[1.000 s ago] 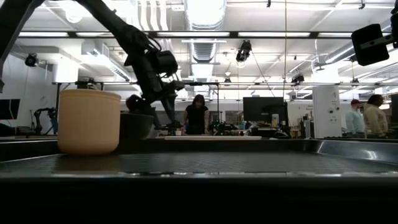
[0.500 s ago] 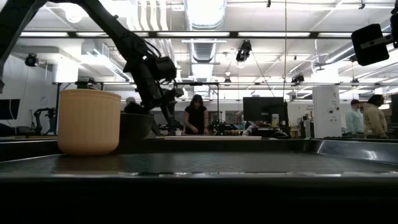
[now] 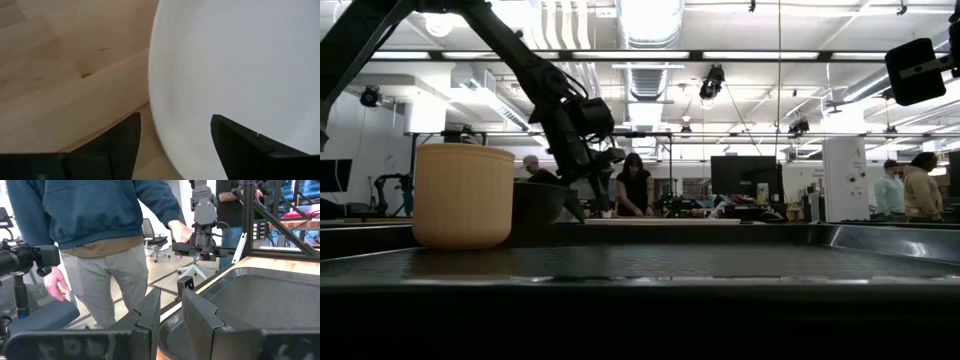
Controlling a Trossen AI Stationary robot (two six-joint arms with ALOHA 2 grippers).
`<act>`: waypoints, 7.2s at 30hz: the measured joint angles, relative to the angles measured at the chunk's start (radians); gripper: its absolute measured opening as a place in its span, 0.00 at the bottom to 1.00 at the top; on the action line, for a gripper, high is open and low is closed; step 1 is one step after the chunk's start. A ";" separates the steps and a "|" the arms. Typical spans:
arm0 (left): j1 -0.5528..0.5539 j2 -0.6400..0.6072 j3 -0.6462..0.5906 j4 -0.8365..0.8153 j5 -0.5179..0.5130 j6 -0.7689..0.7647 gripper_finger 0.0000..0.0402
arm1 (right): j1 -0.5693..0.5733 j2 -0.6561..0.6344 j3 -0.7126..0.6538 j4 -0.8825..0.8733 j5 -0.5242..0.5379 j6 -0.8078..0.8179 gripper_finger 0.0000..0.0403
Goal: Set up tray
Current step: Put the white plate to the bottom right of the orange mug on the black tray
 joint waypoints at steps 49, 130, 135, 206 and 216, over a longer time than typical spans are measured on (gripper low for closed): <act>-0.009 0.000 -0.092 0.122 -0.001 -0.081 0.51 | 0.000 0.000 0.000 0.000 0.000 0.000 0.17; -0.500 -0.398 0.033 0.012 -0.436 -0.566 0.00 | 0.000 0.000 0.000 0.000 0.000 0.000 0.18; -0.617 -0.398 0.033 0.022 -0.510 -0.604 0.00 | 0.000 0.000 0.000 0.000 0.000 0.000 0.17; -1.370 -0.134 0.135 -0.334 -0.947 -1.601 0.00 | 0.000 0.000 0.000 0.000 0.000 0.000 0.19; -1.397 -0.134 0.077 -0.339 -0.961 -1.607 0.00 | 0.000 0.000 0.000 0.000 0.000 0.000 0.17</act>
